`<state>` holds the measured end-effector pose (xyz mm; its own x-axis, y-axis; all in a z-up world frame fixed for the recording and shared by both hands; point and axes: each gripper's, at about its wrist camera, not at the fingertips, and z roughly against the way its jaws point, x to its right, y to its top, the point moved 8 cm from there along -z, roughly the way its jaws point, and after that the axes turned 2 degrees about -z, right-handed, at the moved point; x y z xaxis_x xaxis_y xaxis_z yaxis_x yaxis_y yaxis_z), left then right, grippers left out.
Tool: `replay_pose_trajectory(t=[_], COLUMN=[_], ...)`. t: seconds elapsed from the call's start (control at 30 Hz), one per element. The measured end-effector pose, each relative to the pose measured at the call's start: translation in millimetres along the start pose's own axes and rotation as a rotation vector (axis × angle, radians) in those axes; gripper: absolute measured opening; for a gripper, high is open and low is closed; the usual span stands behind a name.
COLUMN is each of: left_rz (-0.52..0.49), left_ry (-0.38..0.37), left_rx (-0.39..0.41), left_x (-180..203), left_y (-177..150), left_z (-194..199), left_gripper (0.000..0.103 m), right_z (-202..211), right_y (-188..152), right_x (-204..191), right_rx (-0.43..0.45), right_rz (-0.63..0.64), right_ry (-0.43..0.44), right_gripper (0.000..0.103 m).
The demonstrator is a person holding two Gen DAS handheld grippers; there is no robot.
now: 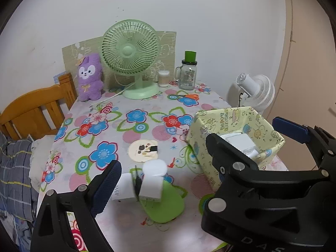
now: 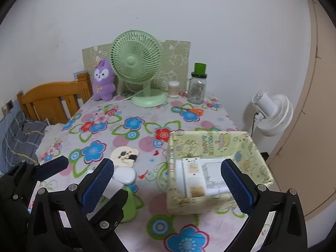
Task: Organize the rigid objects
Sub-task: 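Withdraw both open tools from the box toward the chargers on the table, then grasp the white plug charger on the green pad with the right tool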
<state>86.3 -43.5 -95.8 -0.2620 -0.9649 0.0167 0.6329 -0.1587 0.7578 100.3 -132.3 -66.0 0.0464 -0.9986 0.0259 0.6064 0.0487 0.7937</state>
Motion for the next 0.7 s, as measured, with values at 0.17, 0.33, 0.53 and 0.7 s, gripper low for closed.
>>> replay_pose_trajectory(t=[0.17,0.33,0.53,0.7], left_rz=[0.018,0.015,0.013,0.023], left_ry=[0.006,0.02,0.043,0.042], left_rx=[-0.004,-0.008,-0.028,-0.052], left_x=[-14,-26,-46,-58], left_y=[-5,-13,-23,-32], left_z=[0,-1,-7,-16], left_gripper=[0.095,0.095,0.095,0.095], right_z=[-3,-5,-16,-26], right_y=[-4,-7,-15,-21], right_x=[-15,-30,-47,-59], right_rx=[-0.016,-0.003,-0.017,-0.034], right_rz=[0.005,0.026,0.027,0.042], right_ry=[0.028,0.029,0.04,0.042], right_gripper=[0.102,0.101,0.099,0.099])
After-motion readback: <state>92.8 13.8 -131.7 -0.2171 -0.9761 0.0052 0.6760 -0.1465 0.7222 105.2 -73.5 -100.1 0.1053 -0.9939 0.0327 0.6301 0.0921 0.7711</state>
